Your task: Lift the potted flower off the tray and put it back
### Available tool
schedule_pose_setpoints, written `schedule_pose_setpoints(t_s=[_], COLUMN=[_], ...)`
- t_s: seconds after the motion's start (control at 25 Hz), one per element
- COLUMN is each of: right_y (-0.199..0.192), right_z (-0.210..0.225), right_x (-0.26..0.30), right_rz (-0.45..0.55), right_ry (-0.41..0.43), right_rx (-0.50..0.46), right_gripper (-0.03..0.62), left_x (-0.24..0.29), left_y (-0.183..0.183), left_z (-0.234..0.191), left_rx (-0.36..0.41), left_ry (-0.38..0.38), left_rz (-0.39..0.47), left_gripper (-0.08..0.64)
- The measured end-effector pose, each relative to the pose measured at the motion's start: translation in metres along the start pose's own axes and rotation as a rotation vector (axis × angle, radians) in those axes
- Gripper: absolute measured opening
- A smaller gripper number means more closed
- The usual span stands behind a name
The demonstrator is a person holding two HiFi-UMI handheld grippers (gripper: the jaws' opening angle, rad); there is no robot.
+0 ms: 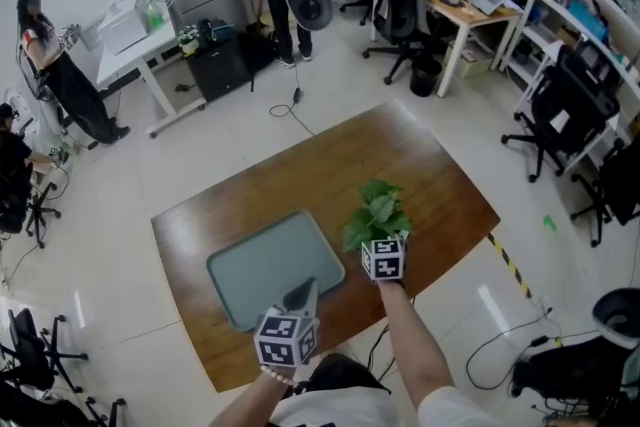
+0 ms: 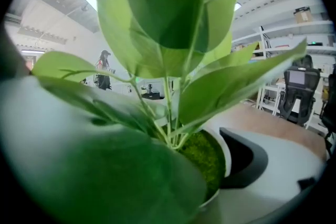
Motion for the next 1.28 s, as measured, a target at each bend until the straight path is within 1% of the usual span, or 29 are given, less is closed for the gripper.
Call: schedule_pose_setpoints(t_s=[0.16, 0.28, 0.4, 0.56, 0.8, 1.0, 1.12, 1.28], right_y=[0.002, 0.002, 0.002, 0.007, 0.020, 0.034, 0.039, 0.039], right_z=[0.001, 0.002, 0.003, 0.004, -0.005, -0.032, -0.055, -0.093], right_x=[0.002, 0.002, -0.002, -0.009, -0.024, -0.041, -0.048, -0.051], right_rz=[-0.004, -0.003, -0.012, 0.008, 0.020, 0.037, 0.055, 0.054], right_ry=[-0.006, -0.014, -0.017, -0.021, -0.001, 0.039, 0.082, 0.146], right_rx=[-0.017, -0.027, -0.045, -0.034, -0.061, -0.106, -0.136, -0.184], right_gripper=[0.591, 0.555, 0.551, 0.551, 0.551, 0.551, 0.551, 0.551], left_x=[0.001, 0.000, 0.000, -0.001, -0.008, -0.024, -0.035, -0.053], left_y=[0.001, 0.002, 0.002, 0.000, -0.004, -0.010, -0.015, -0.024], left_z=[-0.003, -0.004, -0.004, -0.007, -0.011, -0.017, -0.021, -0.029], left_rx=[-0.004, -0.007, -0.010, -0.022, -0.043, -0.077, -0.103, -0.138], left_ry=[0.002, 0.005, 0.011, 0.023, 0.053, 0.082, 0.104, 0.140], left_rz=[-0.002, 0.002, 0.003, -0.001, -0.011, -0.010, -0.002, 0.021], left_gripper=[-0.005, -0.005, -0.005, -0.006, -0.005, -0.005, -0.005, -0.005])
Point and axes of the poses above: the fingertips, and each gripper's own axes: x forward along the fingers, z to its right, y out of its top, the point moved 8 cm from there along -x, backward along the fingers, and after that the axes turned 12 degrees about -z, right-handed, at the moved point
